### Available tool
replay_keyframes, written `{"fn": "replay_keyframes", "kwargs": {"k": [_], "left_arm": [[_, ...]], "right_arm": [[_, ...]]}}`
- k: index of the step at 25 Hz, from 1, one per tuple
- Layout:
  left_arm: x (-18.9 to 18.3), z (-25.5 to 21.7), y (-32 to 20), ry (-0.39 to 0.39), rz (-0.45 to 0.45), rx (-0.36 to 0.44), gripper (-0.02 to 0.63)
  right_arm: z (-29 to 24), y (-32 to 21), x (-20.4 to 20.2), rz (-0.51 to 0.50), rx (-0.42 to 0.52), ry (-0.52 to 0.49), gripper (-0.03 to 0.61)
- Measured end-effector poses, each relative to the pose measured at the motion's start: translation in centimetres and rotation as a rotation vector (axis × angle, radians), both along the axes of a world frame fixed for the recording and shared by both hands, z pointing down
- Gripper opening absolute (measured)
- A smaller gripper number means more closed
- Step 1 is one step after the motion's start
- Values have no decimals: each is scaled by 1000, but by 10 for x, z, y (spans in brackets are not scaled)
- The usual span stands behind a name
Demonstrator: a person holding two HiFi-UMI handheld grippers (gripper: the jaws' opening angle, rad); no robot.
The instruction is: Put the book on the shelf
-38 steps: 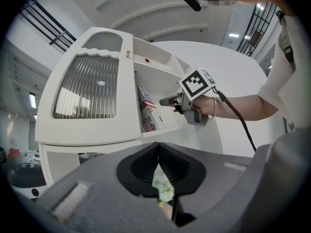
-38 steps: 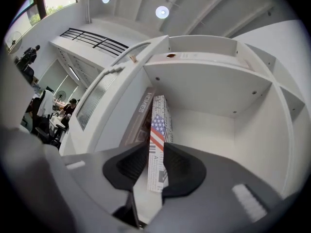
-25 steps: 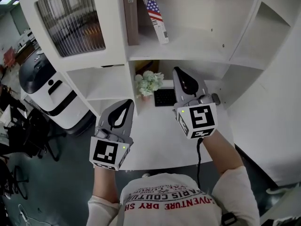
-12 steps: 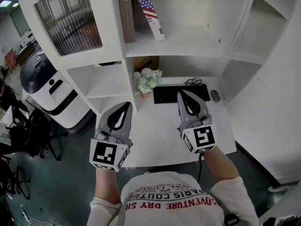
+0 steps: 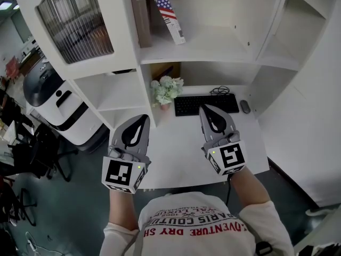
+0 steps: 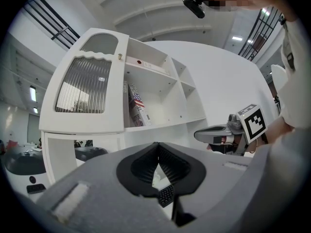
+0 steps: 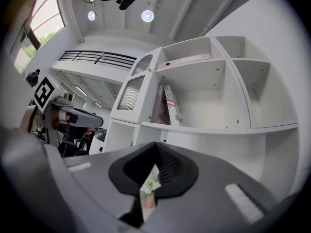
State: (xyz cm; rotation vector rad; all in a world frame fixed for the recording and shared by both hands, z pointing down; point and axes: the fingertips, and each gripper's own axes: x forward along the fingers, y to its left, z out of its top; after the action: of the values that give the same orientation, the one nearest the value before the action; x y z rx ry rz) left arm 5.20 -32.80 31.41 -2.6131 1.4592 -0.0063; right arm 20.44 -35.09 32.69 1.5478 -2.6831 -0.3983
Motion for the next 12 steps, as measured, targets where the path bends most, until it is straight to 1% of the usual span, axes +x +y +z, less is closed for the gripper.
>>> {"fn": "replay_keyframes", "kwargs": {"k": [12], "left_arm": [[2, 4, -9, 7, 1, -19, 5]], "right_arm": [[7, -5, -4, -12, -9, 2, 0]]}}
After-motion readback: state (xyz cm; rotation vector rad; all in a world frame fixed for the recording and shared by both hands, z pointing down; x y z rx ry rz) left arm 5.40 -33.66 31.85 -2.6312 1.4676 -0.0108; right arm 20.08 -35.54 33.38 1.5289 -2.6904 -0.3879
